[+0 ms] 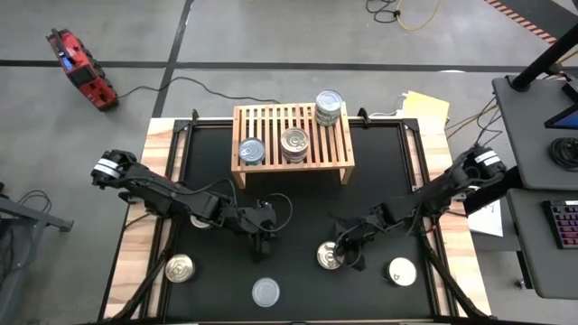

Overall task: Stack canned seafood by type on shelf
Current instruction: Put the blue pink tuna can on the shelf

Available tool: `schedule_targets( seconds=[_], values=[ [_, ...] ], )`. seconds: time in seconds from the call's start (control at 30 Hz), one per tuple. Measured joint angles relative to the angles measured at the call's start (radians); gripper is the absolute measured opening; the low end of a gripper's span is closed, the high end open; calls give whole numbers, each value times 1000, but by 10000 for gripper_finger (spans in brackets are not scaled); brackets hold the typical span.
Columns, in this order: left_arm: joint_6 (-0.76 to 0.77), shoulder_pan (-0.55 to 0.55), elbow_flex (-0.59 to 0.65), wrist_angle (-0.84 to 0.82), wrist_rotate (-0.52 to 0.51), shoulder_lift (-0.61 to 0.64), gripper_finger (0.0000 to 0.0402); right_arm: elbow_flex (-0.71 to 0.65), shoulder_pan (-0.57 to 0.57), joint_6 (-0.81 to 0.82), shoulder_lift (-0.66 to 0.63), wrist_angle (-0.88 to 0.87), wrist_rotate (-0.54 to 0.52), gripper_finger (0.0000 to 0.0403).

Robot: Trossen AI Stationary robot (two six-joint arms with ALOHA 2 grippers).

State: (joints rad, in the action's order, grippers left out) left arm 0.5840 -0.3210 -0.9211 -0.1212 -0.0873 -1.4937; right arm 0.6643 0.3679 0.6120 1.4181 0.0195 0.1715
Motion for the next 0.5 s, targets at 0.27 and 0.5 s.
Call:
schedule_targets(
  seconds=[0.27,0.5],
  values=[
    [0,0,0,6,0,0,0,4,-2,16,85,67,8,13],
    [0,0,0,16,-6,-6,0,3,-35,20,92,89,-82,13]
  ],
)
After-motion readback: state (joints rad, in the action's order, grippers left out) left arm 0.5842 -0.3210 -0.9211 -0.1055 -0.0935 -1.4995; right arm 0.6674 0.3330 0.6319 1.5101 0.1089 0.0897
